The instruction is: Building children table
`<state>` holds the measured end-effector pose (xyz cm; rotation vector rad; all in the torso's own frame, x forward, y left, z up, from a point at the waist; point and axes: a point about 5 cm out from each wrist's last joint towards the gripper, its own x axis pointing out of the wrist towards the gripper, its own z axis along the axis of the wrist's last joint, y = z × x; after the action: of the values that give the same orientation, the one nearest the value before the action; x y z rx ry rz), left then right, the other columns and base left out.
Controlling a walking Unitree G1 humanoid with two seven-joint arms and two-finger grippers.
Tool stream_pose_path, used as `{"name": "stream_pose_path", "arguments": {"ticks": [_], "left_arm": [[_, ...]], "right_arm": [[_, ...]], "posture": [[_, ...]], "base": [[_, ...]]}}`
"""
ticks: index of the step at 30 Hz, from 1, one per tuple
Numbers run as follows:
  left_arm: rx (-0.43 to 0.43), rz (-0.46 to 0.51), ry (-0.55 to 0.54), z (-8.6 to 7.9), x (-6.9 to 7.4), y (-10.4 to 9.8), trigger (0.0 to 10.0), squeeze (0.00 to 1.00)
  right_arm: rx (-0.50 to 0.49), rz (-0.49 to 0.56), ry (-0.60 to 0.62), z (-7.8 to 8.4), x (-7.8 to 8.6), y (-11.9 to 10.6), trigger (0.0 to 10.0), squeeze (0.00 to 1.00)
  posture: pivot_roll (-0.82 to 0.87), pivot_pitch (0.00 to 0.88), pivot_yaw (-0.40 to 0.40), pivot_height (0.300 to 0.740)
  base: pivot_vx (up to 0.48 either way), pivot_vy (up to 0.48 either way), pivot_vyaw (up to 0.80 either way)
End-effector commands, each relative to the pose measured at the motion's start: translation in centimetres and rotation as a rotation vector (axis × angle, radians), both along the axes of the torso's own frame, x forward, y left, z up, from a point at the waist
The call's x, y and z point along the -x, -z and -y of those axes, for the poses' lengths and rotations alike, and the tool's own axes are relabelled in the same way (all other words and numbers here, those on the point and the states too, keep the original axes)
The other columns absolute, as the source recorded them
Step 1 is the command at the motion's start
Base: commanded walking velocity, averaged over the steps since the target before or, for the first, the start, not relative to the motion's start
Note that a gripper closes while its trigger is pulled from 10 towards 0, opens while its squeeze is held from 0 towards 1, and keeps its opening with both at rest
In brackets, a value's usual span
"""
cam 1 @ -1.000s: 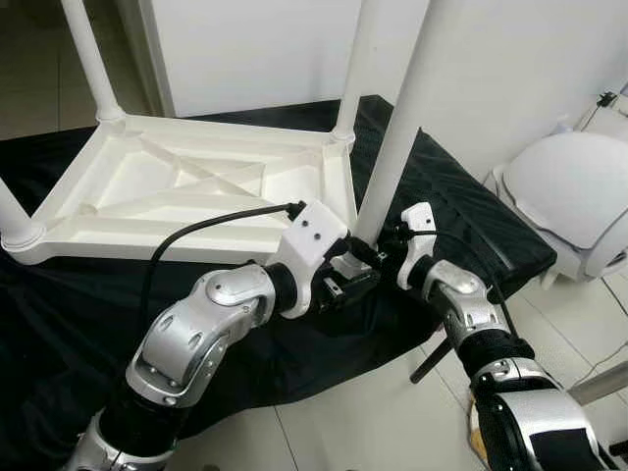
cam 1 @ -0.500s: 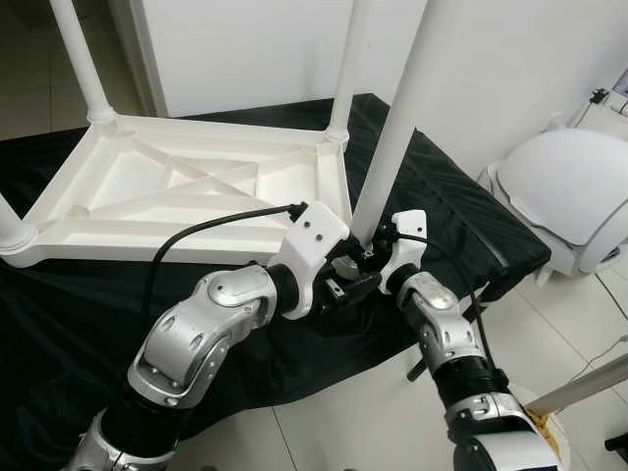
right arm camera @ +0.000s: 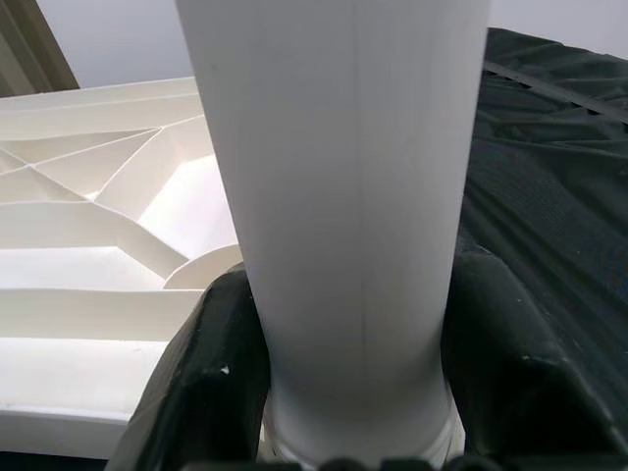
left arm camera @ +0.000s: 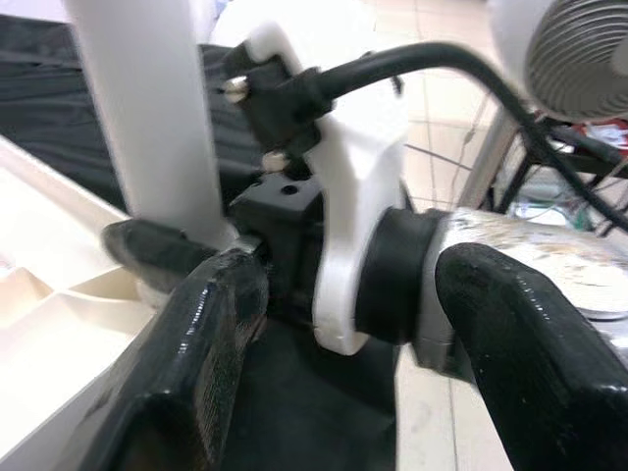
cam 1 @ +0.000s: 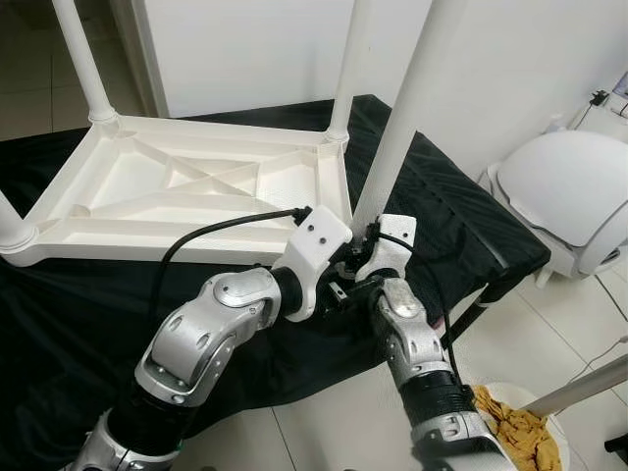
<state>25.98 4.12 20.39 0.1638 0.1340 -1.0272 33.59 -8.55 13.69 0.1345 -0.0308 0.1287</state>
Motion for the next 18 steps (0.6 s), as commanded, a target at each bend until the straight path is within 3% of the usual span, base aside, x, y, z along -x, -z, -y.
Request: {"name": "stream_pose_path", "arguments": {"ticks": [1,11,12,13,18], "left_arm": [[-0.014,0.008,-0.02,0.1,-0.2,0.2,10.0,0.0],[-0.081,0.023,-0.125,-1.1,-1.4,1.2,10.0,0.0],[-0.084,0.024,-0.133,-1.3,-1.6,1.2,10.0,0.0],[-0.086,0.028,-0.145,-1.5,-1.8,1.1,10.0,0.0],[-0.087,0.038,-0.187,-2.4,-2.4,0.9,10.0,0.0]], "right_arm": [[-0.034,-0.06,0.006,-0.1,0.3,1.1,0.0,0.0],[-0.013,-0.08,0.0,0.4,0.6,1.4,0.0,0.0],[-0.007,-0.081,-0.006,0.5,0.6,1.4,2.8,0.0],[0.002,-0.083,-0.007,0.7,0.6,1.4,10.0,0.0],[0.03,-0.069,0.016,1.9,0.5,1.0,10.0,0.0]], "posture": [[-0.06,0.0,-0.066,0.74],[-0.06,0.0,-0.066,0.74],[-0.06,0.0,-0.066,0.74],[-0.07,0.002,-0.066,0.74],[-0.07,0.015,-0.067,0.74]], "base": [[0.0,0.0,0.0],[0.0,0.0,0.0],[0.0,0.0,0.0],[0.0,0.0,0.0],[0.0,0.0,0.0]]}}
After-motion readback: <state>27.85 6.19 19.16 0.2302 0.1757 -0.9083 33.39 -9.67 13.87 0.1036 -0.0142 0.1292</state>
